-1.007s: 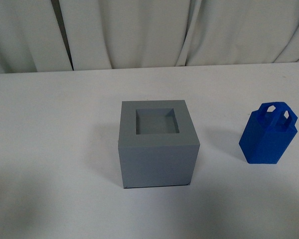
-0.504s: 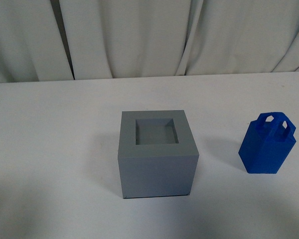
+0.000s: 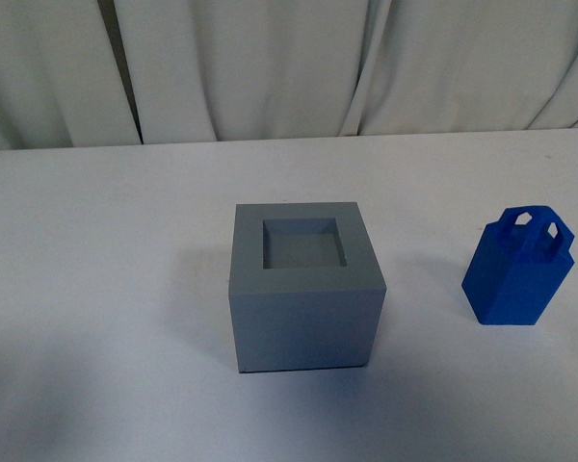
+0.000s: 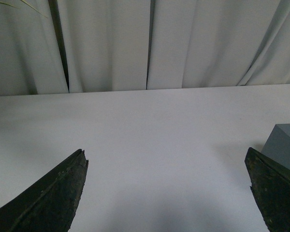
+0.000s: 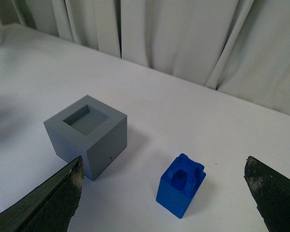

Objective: Insert blue part into gray base

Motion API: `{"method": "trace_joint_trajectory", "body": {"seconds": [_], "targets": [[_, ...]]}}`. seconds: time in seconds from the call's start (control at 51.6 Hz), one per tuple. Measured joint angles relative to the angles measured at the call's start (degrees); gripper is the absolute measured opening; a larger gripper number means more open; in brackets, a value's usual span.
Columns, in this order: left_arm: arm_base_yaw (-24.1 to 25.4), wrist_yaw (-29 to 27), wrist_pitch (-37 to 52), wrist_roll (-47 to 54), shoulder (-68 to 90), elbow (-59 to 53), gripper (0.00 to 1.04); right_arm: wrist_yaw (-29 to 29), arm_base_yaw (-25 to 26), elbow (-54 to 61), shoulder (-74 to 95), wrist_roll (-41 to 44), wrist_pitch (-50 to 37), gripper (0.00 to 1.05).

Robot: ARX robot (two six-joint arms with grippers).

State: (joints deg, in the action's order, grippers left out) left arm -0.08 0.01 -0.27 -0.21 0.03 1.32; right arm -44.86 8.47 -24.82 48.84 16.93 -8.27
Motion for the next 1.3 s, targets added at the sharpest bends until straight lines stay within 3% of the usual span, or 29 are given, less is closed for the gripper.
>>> {"method": "trace_joint_trajectory", "body": {"seconds": [0.232, 0.407, 0.736, 0.91, 1.298], "targets": [[0.00, 0.00, 0.00, 0.00, 0.00, 0.00, 0.99, 4.55, -5.95, -18.51, 17.68, 15.69, 18.93, 0.97], [0.00, 0.00, 0.00, 0.00, 0.00, 0.00, 0.99, 8.85, -9.60, -36.57, 31.54, 33.09, 38.27, 0.97], [0.00, -0.02, 0.00, 0.00, 0.00, 0.00, 0.99, 21.00, -12.72, -54.25, 48.50, 55.63, 59.28, 0.97], [0.00, 0.00, 0.00, 0.00, 0.00, 0.00, 0.99, 24.35, -13.55, -60.08, 55.17, 61.07, 67.01, 0.97], [0.00, 0.00, 0.00, 0.00, 0.00, 0.00, 0.99, 29.68, -15.93, -65.66, 63.17, 62.31, 67.60, 0.97]]}}
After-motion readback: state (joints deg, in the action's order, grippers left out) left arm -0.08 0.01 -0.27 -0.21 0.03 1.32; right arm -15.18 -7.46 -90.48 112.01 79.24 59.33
